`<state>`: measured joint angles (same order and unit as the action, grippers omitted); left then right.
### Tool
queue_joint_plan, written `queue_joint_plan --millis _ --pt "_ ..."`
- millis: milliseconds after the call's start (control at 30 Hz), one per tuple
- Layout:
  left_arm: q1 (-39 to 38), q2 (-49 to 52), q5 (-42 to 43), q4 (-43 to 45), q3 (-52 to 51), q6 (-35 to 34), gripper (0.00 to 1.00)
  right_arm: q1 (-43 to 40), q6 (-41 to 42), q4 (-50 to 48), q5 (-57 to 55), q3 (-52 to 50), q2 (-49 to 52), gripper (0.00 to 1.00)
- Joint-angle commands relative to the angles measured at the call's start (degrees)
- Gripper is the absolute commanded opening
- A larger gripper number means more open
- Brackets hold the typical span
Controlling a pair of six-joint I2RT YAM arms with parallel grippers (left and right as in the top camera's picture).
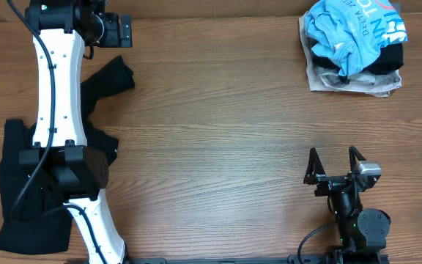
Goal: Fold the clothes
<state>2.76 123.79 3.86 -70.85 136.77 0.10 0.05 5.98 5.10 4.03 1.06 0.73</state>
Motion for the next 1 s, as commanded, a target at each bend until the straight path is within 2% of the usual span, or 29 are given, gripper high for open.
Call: queue_joint_plan --millis 0,367,633,833,967 --pt "0.2 0.7 0.2 0.1 0.9 -0.5 1.0 0.2 0.1 -0.5 -0.8 -0.6 -0.6 1.0" --pt "-0.4 -1.1 0.2 0.0 0.9 -0.5 1.0 0.2 0.1 -0.5 -0.8 -0.6 -0.6 1.0" --pt "-0.9 -14.0 0.2 0.1 -1.3 -0.5 1.0 0.2 0.1 -0.5 -0.8 -0.6 -0.6 1.0" --pt "-0.9 -33.3 0.2 1.9 -24.6 -0.5 1.0 0.2 0.1 -0.5 -0.8 -0.6 -0.6 1.0" --pt "-0.8 -44.7 -4.1 5.0 -40.0 0.1 1.0 0.2 0.1 -0.5 -0.8 -0.6 -0.6 1.0"
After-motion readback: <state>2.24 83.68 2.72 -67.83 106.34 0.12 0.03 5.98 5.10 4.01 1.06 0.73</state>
